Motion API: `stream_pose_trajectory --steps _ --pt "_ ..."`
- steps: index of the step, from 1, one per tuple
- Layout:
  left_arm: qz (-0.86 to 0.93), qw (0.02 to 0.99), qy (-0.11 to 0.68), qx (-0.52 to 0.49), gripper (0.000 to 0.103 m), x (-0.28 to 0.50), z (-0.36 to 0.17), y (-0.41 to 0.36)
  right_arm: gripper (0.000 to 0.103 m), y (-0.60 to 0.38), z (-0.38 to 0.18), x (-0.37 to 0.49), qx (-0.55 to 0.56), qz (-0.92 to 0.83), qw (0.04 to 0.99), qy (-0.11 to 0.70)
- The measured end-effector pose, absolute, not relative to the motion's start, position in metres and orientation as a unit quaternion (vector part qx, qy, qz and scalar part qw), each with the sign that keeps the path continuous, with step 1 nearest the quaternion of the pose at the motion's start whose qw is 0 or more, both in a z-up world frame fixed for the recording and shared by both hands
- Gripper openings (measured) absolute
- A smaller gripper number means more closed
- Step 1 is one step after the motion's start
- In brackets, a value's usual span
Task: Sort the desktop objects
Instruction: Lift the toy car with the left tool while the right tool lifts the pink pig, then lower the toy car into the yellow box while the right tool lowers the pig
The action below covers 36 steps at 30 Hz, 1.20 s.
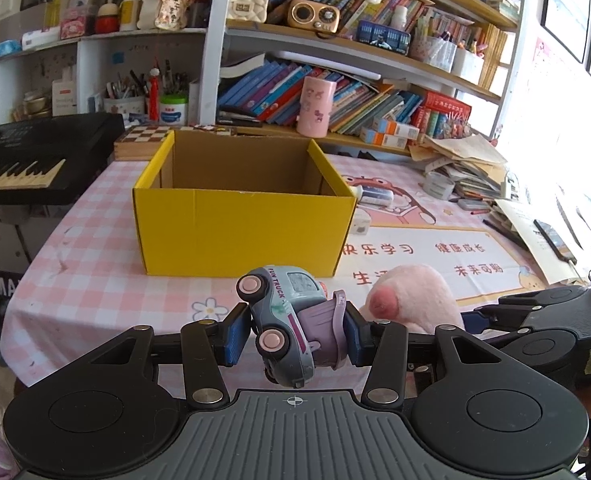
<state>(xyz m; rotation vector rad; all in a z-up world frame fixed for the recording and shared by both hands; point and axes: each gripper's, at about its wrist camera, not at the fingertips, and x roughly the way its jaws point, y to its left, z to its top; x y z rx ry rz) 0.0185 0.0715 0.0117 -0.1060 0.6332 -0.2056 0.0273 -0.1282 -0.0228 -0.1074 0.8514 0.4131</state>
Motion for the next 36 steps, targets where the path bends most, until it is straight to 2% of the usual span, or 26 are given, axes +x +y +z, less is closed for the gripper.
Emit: stream_pose_trajectory --steps 10,16,26,36 --pt "-0.059 0.952 0.296 -0.051 0.047 0.036 0.015 0.076 0.057 -0.122 -0.010 0.047 -0.067 0.229 0.895 0.377" --pt "-0.037 0.961 0.272 -0.044 0.047 0.059 0.029 0.077 0.057 -0.120 0.015 0.079 -0.034 0.239 0.908 0.343" --pt "-0.002 0.974 0.225 -0.016 0.047 0.117 0.049 0.075 0.057 -0.105 0.052 0.148 -0.049 0.278 0.917 0.280" --pt "0.042 0.971 0.235 0.013 0.043 0.184 0.047 0.074 0.057 -0.087 0.054 0.215 -0.076 0.298 0.916 0.259"
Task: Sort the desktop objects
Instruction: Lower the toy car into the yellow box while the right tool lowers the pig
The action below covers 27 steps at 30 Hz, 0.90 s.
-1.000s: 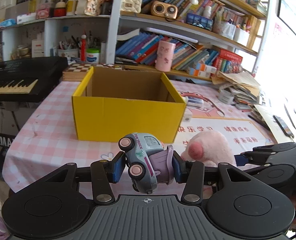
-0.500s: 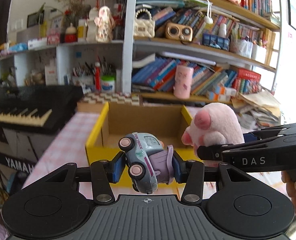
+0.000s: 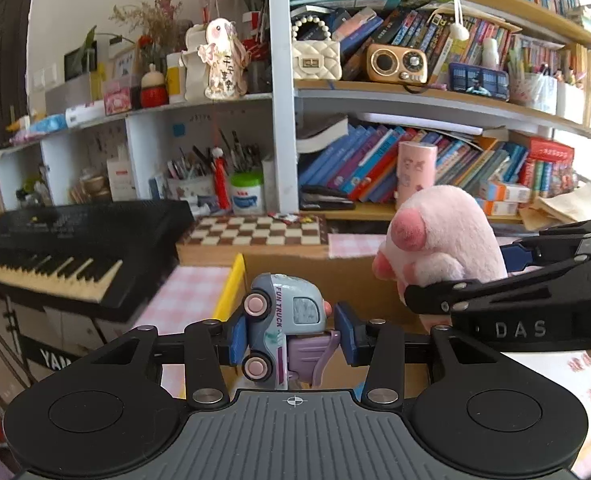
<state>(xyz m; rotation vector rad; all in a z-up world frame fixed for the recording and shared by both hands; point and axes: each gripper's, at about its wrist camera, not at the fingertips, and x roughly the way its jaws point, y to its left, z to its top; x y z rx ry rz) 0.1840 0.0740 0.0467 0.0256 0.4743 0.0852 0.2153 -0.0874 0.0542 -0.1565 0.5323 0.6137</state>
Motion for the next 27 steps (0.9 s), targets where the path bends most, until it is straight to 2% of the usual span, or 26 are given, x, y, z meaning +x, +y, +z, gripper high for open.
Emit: stream_pose_trajectory --steps 11,20,27 --pt "0.040 0.955 0.290 0.051 0.043 0.260 0.022 0.072 0.057 -0.059 0.009 0.293 -0.161 0.301 0.890 0.303" --pt "0.045 0.938 0.343 0.033 0.043 0.291 -0.002 0.080 0.057 -0.042 -0.020 0.315 -0.220 0.311 0.860 0.338" --pt "0.040 0.932 0.359 0.029 0.043 0.301 -0.009 0.082 0.057 -0.042 -0.027 0.318 -0.218 0.312 0.854 0.356"
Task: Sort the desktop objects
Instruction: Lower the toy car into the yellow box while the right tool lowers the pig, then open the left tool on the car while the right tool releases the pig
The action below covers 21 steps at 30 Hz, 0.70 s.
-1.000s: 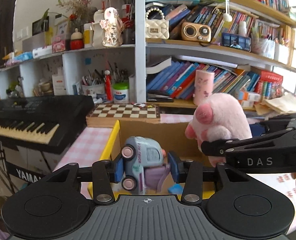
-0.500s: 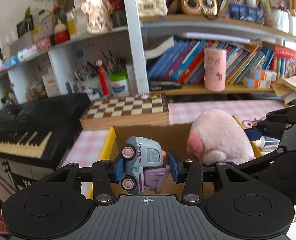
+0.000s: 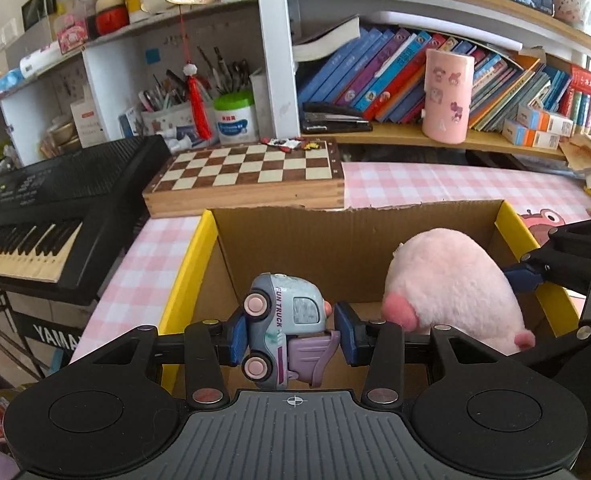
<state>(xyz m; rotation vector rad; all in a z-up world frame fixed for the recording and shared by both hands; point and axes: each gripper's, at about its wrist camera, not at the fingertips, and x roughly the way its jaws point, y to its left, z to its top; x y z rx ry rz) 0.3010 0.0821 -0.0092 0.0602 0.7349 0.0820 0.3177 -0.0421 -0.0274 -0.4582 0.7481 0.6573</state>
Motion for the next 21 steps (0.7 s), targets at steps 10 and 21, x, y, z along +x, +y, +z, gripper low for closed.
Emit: stream_pose_trajectory --steps 10,21 --pt "0.033 0.941 0.333 0.055 0.072 0.291 0.001 0.078 0.068 -0.044 -0.019 0.312 -0.201 0.315 0.865 0.336" --pt "0.040 0.957 0.283 0.043 0.073 0.261 0.031 0.077 0.068 -0.054 0.011 0.283 -0.179 0.311 0.888 0.289"
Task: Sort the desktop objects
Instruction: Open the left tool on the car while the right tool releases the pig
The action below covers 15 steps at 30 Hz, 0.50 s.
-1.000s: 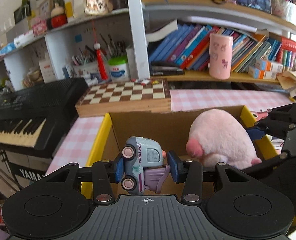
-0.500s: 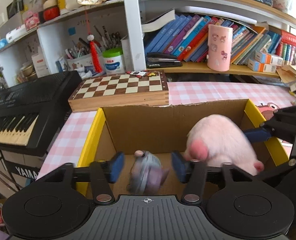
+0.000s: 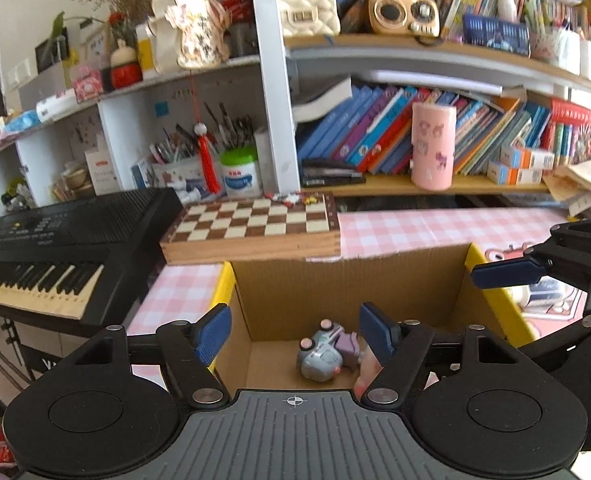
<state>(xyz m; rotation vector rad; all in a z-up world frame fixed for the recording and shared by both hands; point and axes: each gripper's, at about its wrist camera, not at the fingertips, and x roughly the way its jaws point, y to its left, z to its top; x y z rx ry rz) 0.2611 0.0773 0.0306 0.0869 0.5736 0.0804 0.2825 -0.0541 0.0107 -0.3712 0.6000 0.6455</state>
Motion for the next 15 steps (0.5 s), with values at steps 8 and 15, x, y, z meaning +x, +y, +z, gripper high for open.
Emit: stream_pose_trajectory --steps 8,15 --pt "0.025 0.970 0.239 0.045 0.075 0.226 0.054 0.066 0.068 -0.079 0.036 0.256 -0.148 0.285 0.911 0.259" --pt "0.022 0.976 0.212 0.031 0.079 0.186 0.065 0.066 0.068 -0.100 0.048 0.220 -0.134 0.252 0.928 0.240"
